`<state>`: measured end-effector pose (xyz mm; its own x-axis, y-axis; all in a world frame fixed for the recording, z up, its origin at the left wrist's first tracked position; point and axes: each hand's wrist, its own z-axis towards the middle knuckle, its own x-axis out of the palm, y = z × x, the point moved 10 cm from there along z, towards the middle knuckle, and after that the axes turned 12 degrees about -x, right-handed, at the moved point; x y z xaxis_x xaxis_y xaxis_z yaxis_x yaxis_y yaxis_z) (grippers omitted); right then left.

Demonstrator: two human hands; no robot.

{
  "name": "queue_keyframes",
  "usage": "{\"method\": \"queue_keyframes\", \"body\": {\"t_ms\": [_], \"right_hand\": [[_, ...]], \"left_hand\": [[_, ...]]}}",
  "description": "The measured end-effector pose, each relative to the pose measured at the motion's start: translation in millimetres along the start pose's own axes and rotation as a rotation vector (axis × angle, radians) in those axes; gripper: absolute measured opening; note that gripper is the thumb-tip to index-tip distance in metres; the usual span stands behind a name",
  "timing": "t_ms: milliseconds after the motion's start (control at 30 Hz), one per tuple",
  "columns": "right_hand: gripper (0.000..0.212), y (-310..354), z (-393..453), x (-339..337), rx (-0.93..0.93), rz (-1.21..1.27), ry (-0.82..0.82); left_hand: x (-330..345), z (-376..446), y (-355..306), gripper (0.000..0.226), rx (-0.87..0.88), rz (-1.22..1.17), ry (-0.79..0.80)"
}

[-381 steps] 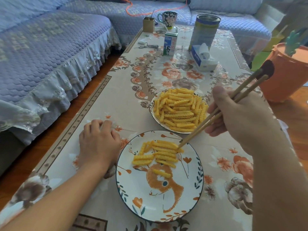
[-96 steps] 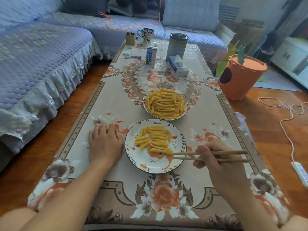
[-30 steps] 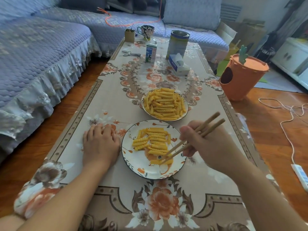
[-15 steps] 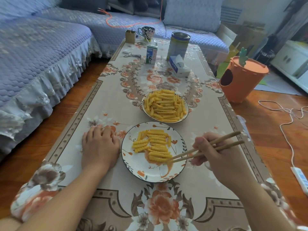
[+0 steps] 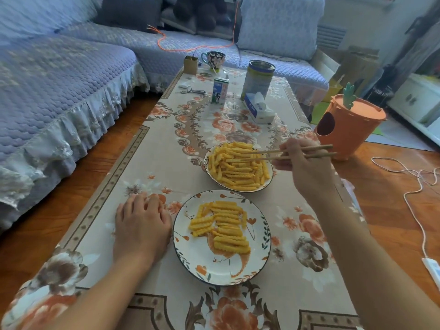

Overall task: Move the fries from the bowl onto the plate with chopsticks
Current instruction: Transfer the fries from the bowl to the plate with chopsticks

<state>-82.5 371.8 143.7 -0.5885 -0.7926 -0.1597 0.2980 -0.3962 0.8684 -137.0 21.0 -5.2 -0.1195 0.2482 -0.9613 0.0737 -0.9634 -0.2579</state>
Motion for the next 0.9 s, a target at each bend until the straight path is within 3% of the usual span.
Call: {"method": "queue_keyframes", "body": {"t_ms": [467, 700, 900], "right_hand": [[0.028, -26.1, 24.6, 33.4, -0.019, -0.131, 0.120], [0.034, 8.1, 10.6, 3.5, -0.020, -0.029, 0.003], [0.046, 46.4, -62.9, 0.5, 0.212, 0.026, 0.274]], "left_hand": [[-0.3, 1.3, 1.6, 0.041, -0.023, -0.025, -0.009], [-3.2, 1.0, -0.4, 0.043, -0.027, -0.043, -0.005], [-3.7, 0.4, -0.6, 0.043, -0.026, -0.040, 0.002]]}}
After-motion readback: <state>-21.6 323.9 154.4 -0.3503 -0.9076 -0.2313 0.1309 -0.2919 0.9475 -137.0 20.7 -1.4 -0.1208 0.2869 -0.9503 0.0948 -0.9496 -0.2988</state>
